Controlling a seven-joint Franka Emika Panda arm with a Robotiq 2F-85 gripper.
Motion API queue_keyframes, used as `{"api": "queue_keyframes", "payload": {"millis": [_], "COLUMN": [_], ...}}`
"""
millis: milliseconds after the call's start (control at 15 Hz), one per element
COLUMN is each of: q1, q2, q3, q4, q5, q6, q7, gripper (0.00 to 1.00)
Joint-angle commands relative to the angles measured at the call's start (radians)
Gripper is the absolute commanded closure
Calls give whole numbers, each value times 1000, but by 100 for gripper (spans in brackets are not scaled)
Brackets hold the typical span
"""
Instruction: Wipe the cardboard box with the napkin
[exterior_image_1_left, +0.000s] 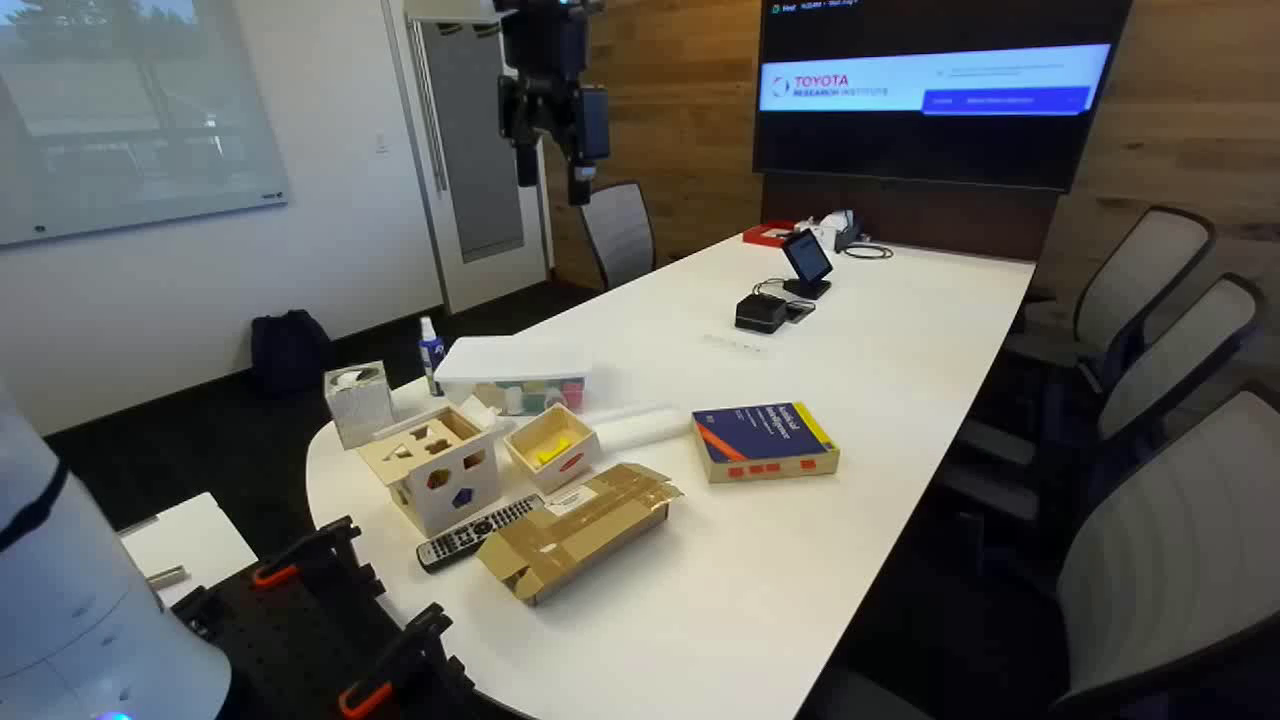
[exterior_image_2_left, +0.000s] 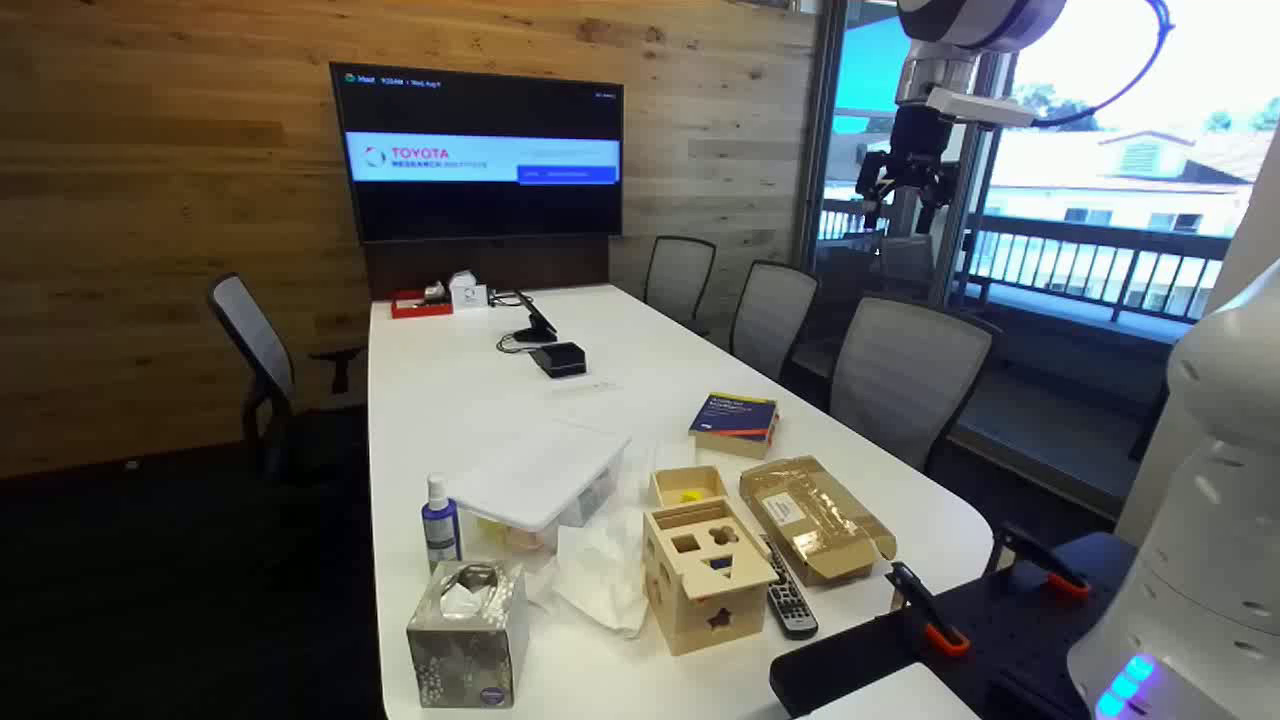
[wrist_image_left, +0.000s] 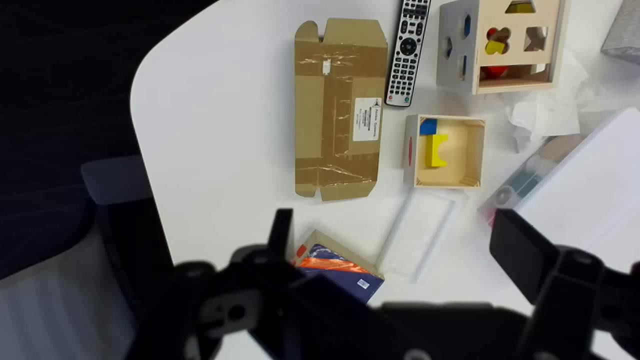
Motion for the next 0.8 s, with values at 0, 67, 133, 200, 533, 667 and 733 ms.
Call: {"api": "queue_keyframes", "payload": {"millis": [0,67,133,200,533,667,733], "q1": [-17,-17,-17,-17,20,50,64], "q2": [1,1,1,1,59,106,134], "q3": [14,14,14,14,74,127,151], "q4": [2,2,2,2,8,-10,-12], "q5": [5,5,5,5,-30,-30,-32], "q6": [-2,-2,-2,-2,18,80,105], "q7": [-5,-5,-5,-5,4,16,18], "gripper": [0,0,0,0,0,0,0]}}
